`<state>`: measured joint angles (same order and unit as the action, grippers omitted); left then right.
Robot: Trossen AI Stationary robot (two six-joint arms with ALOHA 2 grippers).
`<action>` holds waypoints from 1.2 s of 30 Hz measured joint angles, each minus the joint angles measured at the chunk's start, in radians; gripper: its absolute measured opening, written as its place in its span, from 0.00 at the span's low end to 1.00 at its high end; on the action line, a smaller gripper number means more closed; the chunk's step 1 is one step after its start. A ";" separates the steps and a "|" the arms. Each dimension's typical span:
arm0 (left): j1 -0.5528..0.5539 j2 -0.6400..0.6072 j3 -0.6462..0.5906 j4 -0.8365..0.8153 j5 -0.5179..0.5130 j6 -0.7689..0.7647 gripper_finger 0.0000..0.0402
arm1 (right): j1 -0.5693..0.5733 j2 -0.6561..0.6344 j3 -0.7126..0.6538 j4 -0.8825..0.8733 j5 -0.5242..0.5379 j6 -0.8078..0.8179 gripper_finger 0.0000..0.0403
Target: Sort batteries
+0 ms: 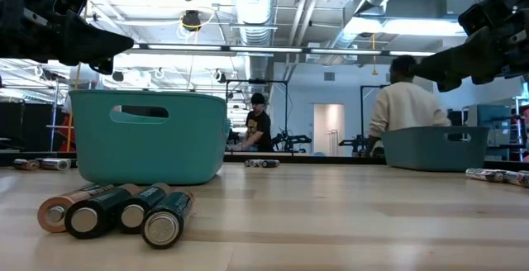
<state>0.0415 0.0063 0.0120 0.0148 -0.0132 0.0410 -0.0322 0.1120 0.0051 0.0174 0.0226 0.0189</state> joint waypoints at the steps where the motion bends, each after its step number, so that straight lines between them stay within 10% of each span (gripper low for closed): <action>1: 0.000 0.000 0.000 0.000 0.000 0.000 0.01 | 0.000 0.000 0.000 0.000 0.000 0.000 0.42; 36: 0.000 0.000 0.000 0.004 -0.018 -0.248 0.01 | 0.000 0.000 0.000 0.000 0.000 0.000 0.42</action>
<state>0.0418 0.0063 0.0120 0.0189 -0.0311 -0.2070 -0.0326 0.1120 0.0051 0.0177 0.0227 0.0189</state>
